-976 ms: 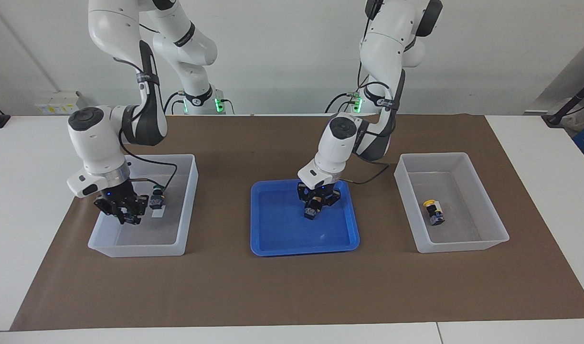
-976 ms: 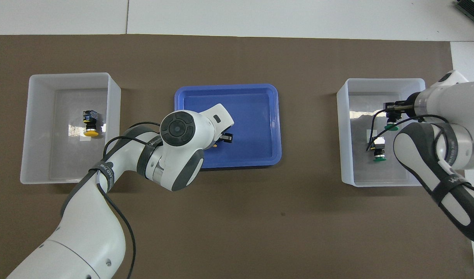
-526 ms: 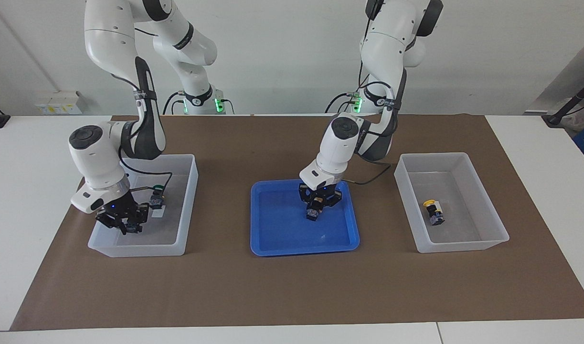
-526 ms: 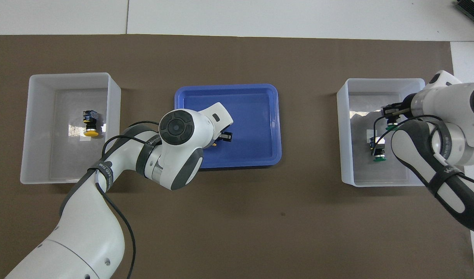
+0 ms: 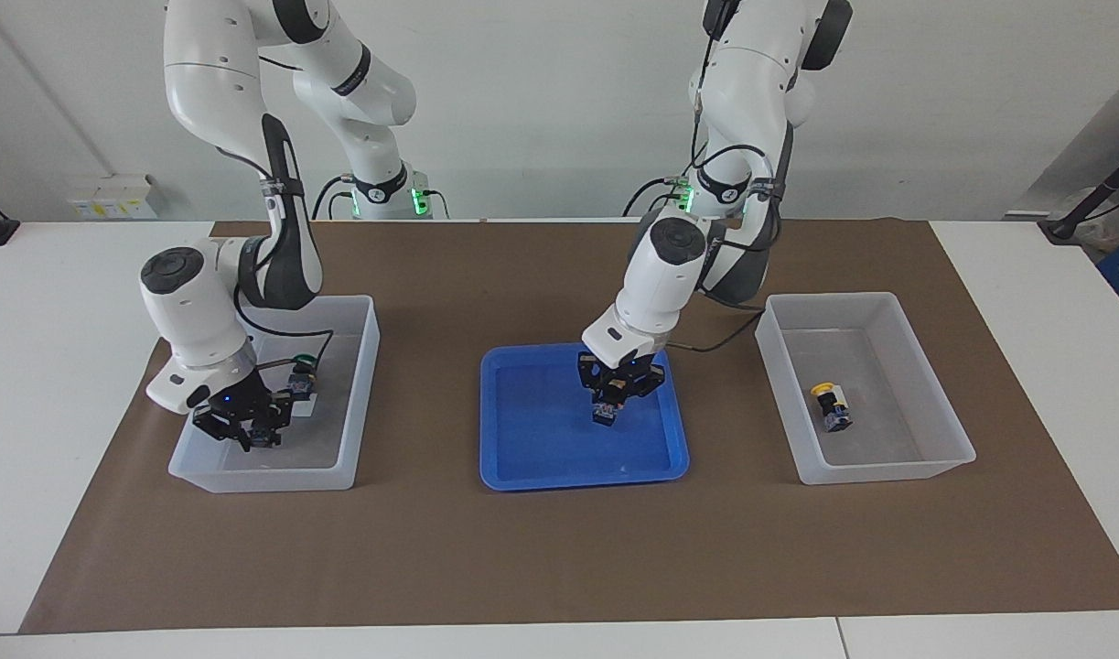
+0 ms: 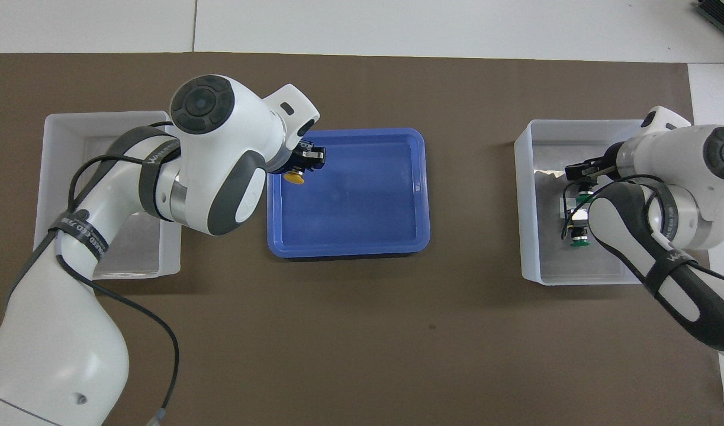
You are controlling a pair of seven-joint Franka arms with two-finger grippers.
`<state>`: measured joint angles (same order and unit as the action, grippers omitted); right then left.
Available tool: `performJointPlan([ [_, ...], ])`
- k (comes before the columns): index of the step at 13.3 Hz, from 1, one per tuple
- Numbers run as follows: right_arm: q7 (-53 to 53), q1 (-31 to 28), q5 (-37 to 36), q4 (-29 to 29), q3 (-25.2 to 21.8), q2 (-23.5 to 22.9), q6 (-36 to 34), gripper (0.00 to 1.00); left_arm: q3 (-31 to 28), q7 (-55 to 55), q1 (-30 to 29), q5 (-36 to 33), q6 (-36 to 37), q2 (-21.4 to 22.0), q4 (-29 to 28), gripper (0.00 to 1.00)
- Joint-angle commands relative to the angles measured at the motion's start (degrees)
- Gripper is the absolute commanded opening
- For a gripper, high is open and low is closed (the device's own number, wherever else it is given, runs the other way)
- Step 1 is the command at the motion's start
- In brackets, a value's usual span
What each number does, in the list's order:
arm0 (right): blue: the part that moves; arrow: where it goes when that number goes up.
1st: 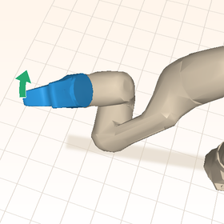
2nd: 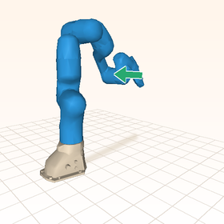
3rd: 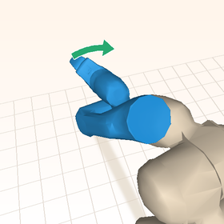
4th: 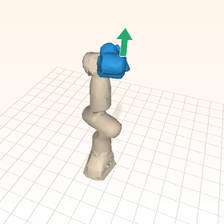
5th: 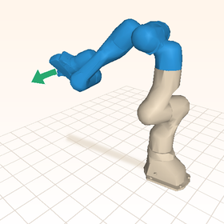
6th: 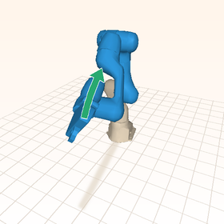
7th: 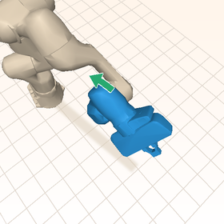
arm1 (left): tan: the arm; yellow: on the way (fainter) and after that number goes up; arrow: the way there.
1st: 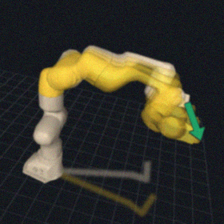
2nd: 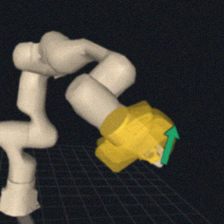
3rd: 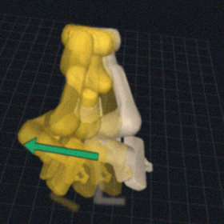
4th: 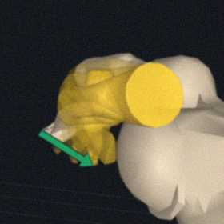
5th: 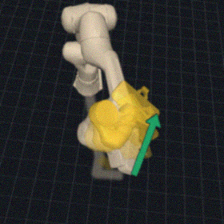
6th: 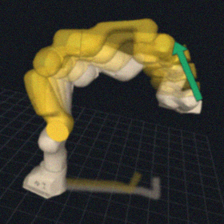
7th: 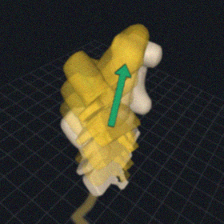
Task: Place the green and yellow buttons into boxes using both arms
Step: 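Grasp the last yellow button with the left gripper and carry it to the bin, then lower and release the yellow button in the bin with the left gripper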
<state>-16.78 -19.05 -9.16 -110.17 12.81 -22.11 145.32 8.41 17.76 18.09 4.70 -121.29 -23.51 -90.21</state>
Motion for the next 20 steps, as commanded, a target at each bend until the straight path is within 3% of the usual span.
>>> performJointPlan([
  [1, -0.72, 0.07, 0.90, 1.18, 0.46, 2.06, -0.03, 1.00, 0.46, -1.93, -5.06, 0.93, 7.28, 3.03, 0.74, 0.00],
  [5, 13.31, 3.75, 1.25, 3.89, 0.46, 6.28, -6.86, 1.00, 0.38, -8.95, -13.40, 0.93, 15.11, 4.00, 4.25, 0.00],
  [8, 27.28, 6.30, 1.25, 7.59, 0.64, 8.21, -14.43, 1.00, -0.41, -16.25, -19.04, 0.23, 16.53, 4.18, 4.78, 0.00],
  [10, 30.57, 7.10, 1.43, 7.69, 0.90, 11.36, -17.94, 1.00, -0.68, -18.63, -21.15, -0.21, 16.01, 4.18, 4.69, 0.00],
  [12, 31.28, 7.01, 5.27, 7.69, 1.26, 16.10, -24.52, 1.00, -0.50, -19.17, -22.48, -7.03, 14.87, 4.52, 4.08, 0.00],
  [14, 32.42, 6.84, 8.72, 7.78, 1.17, 20.15, -30.85, 1.00, -0.50, -20.31, -24.67, -9.79, 12.24, 5.84, 0.58, 0.00],
  [16, 32.51, 7.01, 8.72, 8.56, 1.34, 22.89, -36.48, 1.00, -0.50, -21.53, -27.92, -9.80, 6.54, 8.38, -6.69, 0.00],
  [18, 32.60, 7.01, 8.55, 13.20, 1.43, 22.11, -43.33, 1.00, -0.59, -21.54, -29.16, -9.88, 2.31, 9.71, -12.59, 0.00],
  [20, 32.60, 8.41, 7.76, 14.63, 1.52, 21.49, -44.60, 1.00, -0.59, -21.45, -30.82, -9.80, -1.91, 10.94, -17.60, 0.00],
])
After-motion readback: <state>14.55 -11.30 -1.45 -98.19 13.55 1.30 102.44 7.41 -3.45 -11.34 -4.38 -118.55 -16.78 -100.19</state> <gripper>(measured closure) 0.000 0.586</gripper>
